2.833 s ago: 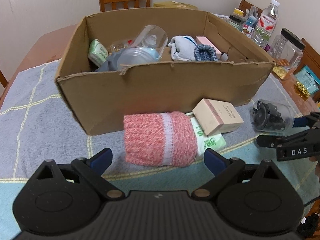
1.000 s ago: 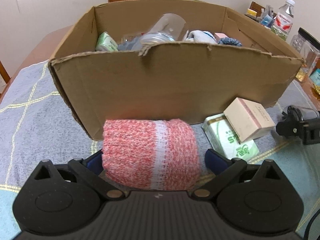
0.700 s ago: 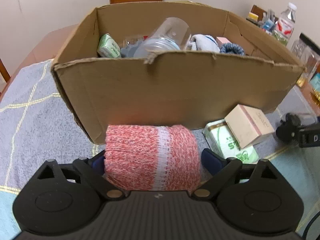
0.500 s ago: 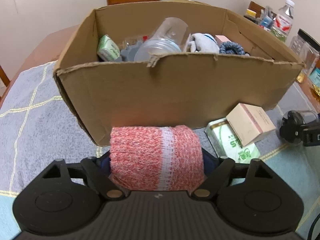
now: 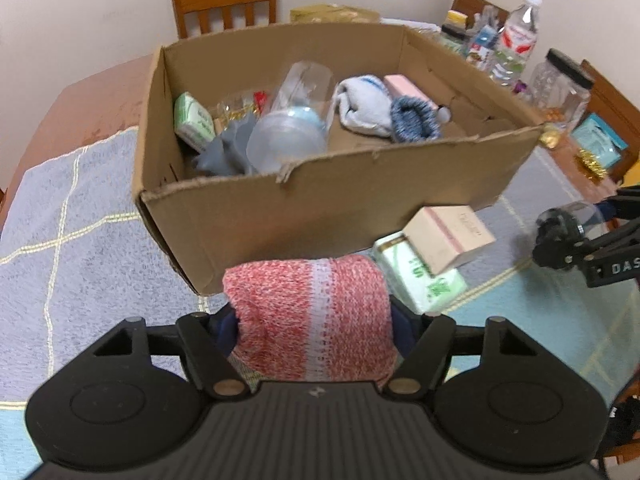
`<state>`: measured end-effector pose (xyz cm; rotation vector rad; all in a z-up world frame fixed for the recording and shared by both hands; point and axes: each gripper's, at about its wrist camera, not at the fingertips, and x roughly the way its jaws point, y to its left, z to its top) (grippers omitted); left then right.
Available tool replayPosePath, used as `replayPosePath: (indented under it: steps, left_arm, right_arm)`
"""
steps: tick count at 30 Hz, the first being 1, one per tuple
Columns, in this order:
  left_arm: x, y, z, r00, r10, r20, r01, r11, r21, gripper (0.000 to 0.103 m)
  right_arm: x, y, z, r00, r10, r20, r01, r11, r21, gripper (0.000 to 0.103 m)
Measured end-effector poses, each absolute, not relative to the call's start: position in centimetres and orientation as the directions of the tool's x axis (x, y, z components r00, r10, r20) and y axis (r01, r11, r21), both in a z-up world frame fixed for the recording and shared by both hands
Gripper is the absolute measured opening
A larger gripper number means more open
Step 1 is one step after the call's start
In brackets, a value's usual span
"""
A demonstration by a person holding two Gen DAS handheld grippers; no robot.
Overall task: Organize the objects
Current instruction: 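Carry the pink sock and black-tie jar into the box and release both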
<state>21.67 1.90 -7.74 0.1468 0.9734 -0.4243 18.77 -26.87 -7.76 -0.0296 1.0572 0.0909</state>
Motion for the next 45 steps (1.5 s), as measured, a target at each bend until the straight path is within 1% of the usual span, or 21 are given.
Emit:
replayPosePath:
  steps: [3, 10, 16, 20, 21, 23, 24, 25, 26, 28, 32, 37, 45]
  left_arm:
    - [21.0, 1.5, -6.1, 0.486, -0.307, -0.818, 0.447, 0.892, -0.069, 0.071]
    - [20.6, 0.1, -2.4, 0.509, -0.330, -0.795, 0.510, 0.859, -0.030, 0.071]
    - [21.9, 0.1, 1.0, 0.556, -0.334, -0.761, 0.509, 0.861, -0.006, 0.071]
    - [23.7, 0.0, 2.9, 0.612, -0.310, -0.727, 0.496, 0.867, 0.048, 0.072]
    - [24.2, 0.0, 3.1, 0.623, -0.304, -0.721, 0.491, 0.869, 0.057, 0.073]
    - [25.2, 0.0, 3.3, 0.645, -0.289, -0.708, 0.475, 0.877, 0.074, 0.077]
    - [25.6, 0.1, 3.3, 0.654, -0.281, -0.702, 0.466, 0.881, 0.081, 0.085]
    - [26.1, 0.1, 3.1, 0.661, -0.272, -0.700, 0.456, 0.886, 0.086, 0.091]
    - [26.4, 0.2, 2.9, 0.666, -0.260, -0.699, 0.445, 0.891, 0.093, 0.099]
    - [26.8, 0.4, 2.6, 0.675, -0.243, -0.697, 0.427, 0.899, 0.100, 0.100]
    - [26.9, 0.9, 1.8, 0.651, -0.261, -0.713, 0.421, 0.905, 0.054, 0.100]
    - [26.5, 1.5, 1.1, 0.635, -0.265, -0.726, 0.410, 0.912, 0.025, 0.100]
    - [25.9, 3.2, 1.2, 0.642, -0.265, -0.720, 0.362, 0.932, -0.020, 0.100]
  right_arm:
    - [18.4, -26.6, -6.6, 0.487, 0.090, -0.869, -0.119, 0.992, 0.036, 0.084]
    - [18.1, -25.1, -3.1, 0.518, 0.142, -0.843, -0.220, 0.975, 0.029, 0.084]
    - [18.7, -23.9, 0.1, 0.565, 0.175, -0.806, -0.284, 0.959, 0.009, 0.084]
    - [19.3, -23.5, 1.5, 0.590, 0.185, -0.786, -0.309, 0.951, -0.009, 0.084]
    - [19.5, -23.3, 1.8, 0.594, 0.188, -0.782, -0.313, 0.950, -0.010, 0.084]
    - [20.0, -23.1, 2.2, 0.599, 0.194, -0.777, -0.323, 0.946, -0.013, 0.084]
    - [20.2, -22.9, 2.4, 0.602, 0.196, -0.774, -0.327, 0.945, -0.015, 0.084]
    - [20.4, -22.7, 2.6, 0.604, 0.198, -0.772, -0.332, 0.943, -0.018, 0.084]
    - [20.6, -22.6, 2.8, 0.607, 0.199, -0.770, -0.336, 0.942, -0.021, 0.084]
    - [21.0, -22.4, 3.0, 0.612, 0.200, -0.765, -0.338, 0.941, -0.024, 0.084]
    - [22.2, -22.2, 3.3, 0.616, 0.203, -0.761, -0.337, 0.941, -0.022, 0.084]
    - [23.9, -21.6, 3.4, 0.616, 0.200, -0.762, -0.346, 0.938, -0.034, 0.084]
    - [27.2, -20.1, 3.2, 0.612, 0.193, -0.767, -0.384, 0.921, -0.074, 0.084]
